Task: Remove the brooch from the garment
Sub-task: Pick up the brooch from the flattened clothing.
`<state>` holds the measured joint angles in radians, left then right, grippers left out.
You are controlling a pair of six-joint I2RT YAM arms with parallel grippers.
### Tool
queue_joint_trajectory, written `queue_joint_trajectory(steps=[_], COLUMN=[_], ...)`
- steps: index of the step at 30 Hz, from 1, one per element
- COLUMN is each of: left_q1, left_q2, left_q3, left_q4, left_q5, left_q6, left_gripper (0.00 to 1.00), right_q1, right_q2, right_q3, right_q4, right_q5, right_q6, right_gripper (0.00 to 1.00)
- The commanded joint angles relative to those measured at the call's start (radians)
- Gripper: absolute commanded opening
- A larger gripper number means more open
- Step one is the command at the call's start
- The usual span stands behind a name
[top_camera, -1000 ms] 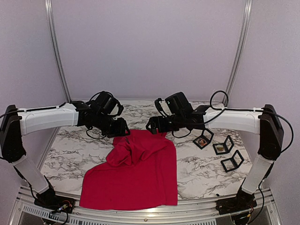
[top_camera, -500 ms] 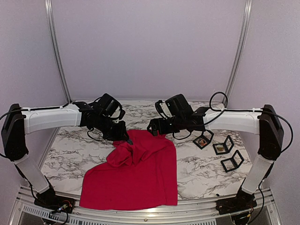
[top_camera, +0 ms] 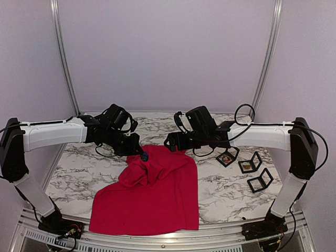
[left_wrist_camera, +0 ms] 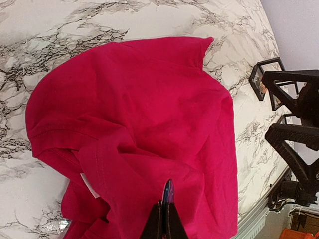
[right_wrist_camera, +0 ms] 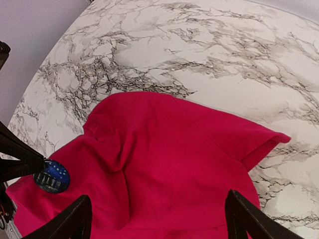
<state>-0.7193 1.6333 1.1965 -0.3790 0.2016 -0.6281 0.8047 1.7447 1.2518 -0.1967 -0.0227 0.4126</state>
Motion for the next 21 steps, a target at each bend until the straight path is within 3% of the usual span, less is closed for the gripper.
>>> queue_joint_trajectory(steps=[1,7,21], left_q1=[0.037,0.083,0.157], left_q2=[-0.069,-0.105,-0.128], left_q3=[-0.075,-0.183,-0.332], left_q4=[0.127,0.337,0.613], left_q5=[0.06,0.178,0.328], left_q6=[-0.053,-0.175,-0.469], left_gripper=[0.0,0.0,0.0], right_q1=[0.004,0.013,0.148], right_q2=[-0.032,-0.061,-0.003], right_q3=[-0.034,-0.106,-0.127], right_q4=[0.084,0.24,0.357], right_q5=[-0.041,-0.15,-0.099], right_q6=[0.004,-0.031,-0.163], right_gripper=[0.89,0.88,0.87])
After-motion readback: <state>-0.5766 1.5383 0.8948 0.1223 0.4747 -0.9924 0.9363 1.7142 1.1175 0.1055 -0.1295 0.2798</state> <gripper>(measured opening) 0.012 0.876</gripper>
